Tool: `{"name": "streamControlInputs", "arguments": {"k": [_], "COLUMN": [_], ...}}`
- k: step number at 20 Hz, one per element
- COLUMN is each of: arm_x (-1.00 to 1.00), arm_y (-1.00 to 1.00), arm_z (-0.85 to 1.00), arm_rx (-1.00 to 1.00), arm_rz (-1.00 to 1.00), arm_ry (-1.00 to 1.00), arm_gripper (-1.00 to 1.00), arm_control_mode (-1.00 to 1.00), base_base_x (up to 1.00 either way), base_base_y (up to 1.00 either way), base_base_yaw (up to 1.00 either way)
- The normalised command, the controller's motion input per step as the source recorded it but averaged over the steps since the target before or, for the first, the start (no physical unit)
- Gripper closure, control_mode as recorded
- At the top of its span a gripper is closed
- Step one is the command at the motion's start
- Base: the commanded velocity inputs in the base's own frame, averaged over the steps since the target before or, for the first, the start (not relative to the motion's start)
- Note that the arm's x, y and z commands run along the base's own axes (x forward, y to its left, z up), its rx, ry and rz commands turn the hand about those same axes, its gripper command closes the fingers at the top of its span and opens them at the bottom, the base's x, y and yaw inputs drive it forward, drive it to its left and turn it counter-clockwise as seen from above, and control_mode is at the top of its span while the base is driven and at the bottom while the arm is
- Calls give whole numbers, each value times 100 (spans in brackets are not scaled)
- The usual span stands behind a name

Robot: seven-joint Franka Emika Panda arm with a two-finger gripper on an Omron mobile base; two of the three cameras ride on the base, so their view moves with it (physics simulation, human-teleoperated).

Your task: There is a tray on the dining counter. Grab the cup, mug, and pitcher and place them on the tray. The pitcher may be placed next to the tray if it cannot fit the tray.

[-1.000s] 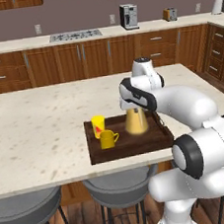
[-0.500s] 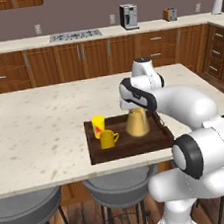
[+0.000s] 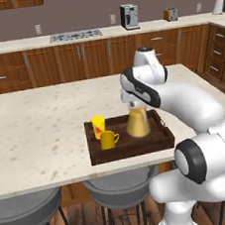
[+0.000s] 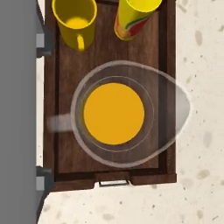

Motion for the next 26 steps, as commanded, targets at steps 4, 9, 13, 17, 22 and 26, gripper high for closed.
{"name": "streamControlInputs", "arguments": {"k": [4,9,13,17,22,26], "arm_x": [-89,-100,-75,-78,-74,-64], "arm_y": [-28,-22,0,0,-3,0], "arm_z": [36,26,40,28,16,16], "arm_rx": [0,0,0,0,0,0], "arm_rz": [0,0,0,0,0,0], "arm_ry": [0,-2,0,0,0,0], "arm_gripper": [-100,-100,-100,-100,-100,-100], "arm_control_mode": [-100,-100,-100,-100,-100,-100], "base_base_x": [0,0,0,0,0,0], "base_base_y": [0,0,0,0,0,0], "base_base_yaw": [0,0,0,0,0,0]}}
